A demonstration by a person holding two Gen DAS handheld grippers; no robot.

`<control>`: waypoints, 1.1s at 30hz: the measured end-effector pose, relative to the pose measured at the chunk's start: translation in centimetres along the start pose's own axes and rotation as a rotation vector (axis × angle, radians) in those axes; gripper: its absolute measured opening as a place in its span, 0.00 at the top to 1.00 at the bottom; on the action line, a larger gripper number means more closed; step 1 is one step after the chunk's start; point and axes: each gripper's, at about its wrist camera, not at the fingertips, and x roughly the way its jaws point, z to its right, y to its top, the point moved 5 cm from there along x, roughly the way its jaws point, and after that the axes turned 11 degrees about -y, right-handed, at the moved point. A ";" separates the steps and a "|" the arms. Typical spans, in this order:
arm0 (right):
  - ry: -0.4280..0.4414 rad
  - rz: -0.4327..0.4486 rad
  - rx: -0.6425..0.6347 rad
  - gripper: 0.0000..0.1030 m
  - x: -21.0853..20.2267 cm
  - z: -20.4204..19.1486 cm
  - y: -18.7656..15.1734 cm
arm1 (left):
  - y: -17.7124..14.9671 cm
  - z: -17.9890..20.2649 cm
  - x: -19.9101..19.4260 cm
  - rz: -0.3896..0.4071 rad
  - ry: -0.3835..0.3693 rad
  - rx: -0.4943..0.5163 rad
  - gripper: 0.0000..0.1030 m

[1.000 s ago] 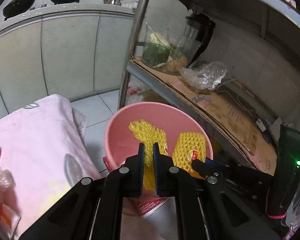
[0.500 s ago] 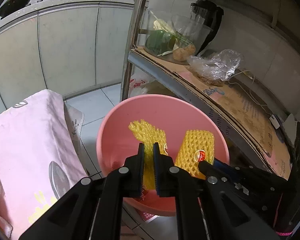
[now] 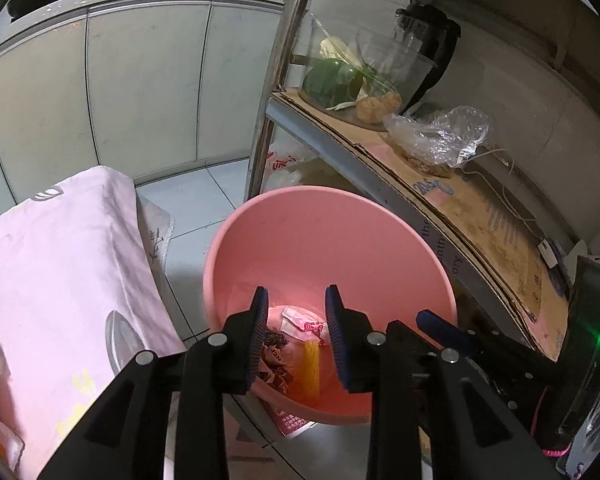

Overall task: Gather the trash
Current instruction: 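Open both grippers to drop the foam nets into the bucket, then move both tools back over the bed toward the red packaging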

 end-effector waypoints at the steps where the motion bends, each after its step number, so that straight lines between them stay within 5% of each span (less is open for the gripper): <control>1: -0.001 0.003 -0.003 0.71 -0.2 0.0 0.0 | 0.0 0.0 -0.1 0.000 -0.002 -0.001 0.72; 33: 0.093 0.086 -0.054 0.68 -9.0 -3.5 -2.5 | -3.1 0.4 -11.4 0.076 0.008 0.016 0.71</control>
